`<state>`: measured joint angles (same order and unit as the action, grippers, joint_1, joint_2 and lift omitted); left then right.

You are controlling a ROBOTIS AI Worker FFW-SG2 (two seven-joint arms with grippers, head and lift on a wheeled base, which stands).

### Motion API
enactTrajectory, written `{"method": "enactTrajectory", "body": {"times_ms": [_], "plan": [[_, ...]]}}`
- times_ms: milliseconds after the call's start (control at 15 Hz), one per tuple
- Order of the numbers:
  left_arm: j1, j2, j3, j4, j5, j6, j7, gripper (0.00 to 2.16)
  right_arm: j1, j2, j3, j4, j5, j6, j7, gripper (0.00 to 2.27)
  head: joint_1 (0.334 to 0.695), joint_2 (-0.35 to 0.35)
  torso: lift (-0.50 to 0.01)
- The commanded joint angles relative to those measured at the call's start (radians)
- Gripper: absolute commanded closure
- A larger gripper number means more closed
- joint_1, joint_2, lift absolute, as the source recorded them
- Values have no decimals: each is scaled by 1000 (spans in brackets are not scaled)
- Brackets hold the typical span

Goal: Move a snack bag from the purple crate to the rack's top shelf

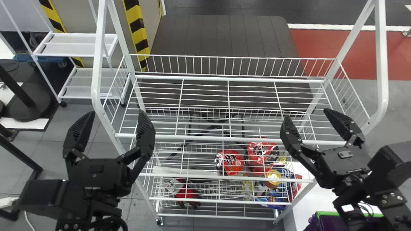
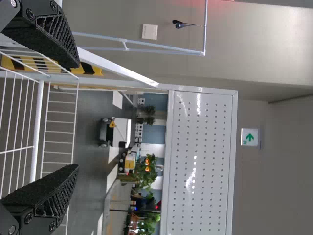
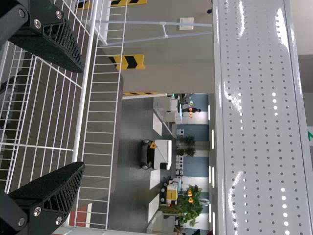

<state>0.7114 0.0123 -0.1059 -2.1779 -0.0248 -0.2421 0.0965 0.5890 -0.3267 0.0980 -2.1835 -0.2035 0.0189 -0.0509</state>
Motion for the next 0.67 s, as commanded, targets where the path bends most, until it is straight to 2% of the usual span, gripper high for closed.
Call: {"method": "enactTrajectory", "body": {"times_ms": [0,333,600], "plan": [[-1,0,0,0,0,2,-1,76,0,-3,-3,1,-5,-26,3,147,695,2,0],[-1,0,3,1,2,2,-8,76,0,-6,-4,1,-5,-32,0,147,695,-2,0],[-12,0,5,6,2,17,-9,76,-25,5,12,-9,6,125,-27,147,695,-2,0]]}}
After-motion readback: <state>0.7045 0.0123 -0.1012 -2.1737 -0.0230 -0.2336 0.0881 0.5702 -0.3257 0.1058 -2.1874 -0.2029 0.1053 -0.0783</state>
